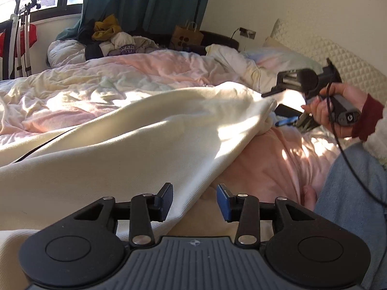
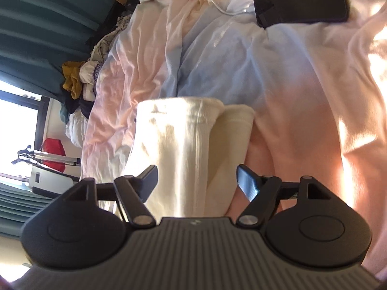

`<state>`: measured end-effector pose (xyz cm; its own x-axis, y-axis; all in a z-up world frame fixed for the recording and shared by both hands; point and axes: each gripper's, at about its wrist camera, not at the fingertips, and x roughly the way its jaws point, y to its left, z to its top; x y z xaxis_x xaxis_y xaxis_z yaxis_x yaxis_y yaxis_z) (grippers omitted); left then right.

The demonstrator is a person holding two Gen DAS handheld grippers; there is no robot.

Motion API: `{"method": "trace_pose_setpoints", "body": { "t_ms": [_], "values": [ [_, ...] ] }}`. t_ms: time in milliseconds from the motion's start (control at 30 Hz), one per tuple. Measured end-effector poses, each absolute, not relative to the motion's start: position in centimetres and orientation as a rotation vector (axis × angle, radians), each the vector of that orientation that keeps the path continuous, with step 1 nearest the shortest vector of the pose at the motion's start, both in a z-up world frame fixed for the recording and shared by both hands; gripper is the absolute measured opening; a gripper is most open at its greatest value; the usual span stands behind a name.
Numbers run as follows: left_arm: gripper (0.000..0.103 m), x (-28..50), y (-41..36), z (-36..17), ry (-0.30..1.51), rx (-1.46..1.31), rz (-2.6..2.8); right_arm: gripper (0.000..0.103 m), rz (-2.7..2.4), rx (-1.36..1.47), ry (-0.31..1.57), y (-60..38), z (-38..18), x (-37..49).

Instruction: Fold clothes

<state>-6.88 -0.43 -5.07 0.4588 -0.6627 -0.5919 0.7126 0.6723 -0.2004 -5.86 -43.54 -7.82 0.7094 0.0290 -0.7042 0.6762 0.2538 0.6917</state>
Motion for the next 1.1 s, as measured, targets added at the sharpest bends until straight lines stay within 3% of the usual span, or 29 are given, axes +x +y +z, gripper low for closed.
{"method": "trace_pose_setpoints", "body": {
  "t_ms": [300, 400, 600, 800, 900, 933, 967, 1100],
  "values": [
    [0.052, -2.6, 2.5, -4.6, 0.701, -0.088, -0.555, 0.073, -0.492, 1.349, 0.781, -43.0, -12.2, -3.7],
    [0.052, -0.8, 4.3, -5.1, 0.701, -0.127, -0.403, 0.075, -0.531, 1.435, 0.678, -43.2, -13.1, -3.4],
    [0.05, 2.9, 9.0, -6.1, 0.736, -0.286, -0.201, 0.075, -0.369, 1.305, 0.444, -42.3, -11.0, -1.8],
    [0.049, 5.7, 10.9, -7.7, 0.819, -0.379, -0.198, 0.074, -0.411, 1.309, 0.451, -42.5, -12.7, -0.8],
    [0.051, 5.7, 11.3, -7.5, 0.833, -0.39, -0.222, 0.059, -0.446, 1.254, 0.47, -42.3, -11.7, -0.7],
    [0.051, 5.6, 11.4, -7.3, 0.835, -0.39, -0.23, 0.045, -0.459, 1.22, 0.475, -42.0, -11.0, -0.7],
    [0.051, 5.3, 11.6, -7.0, 0.834, -0.395, -0.234, 0.037, -0.467, 1.165, 0.478, -41.4, -10.1, -0.8],
    [0.053, 3.9, 12.2, -4.8, 0.778, -0.395, -0.256, 0.023, -0.448, 0.959, 0.437, -39.1, -5.7, -1.3]
  ]
}}
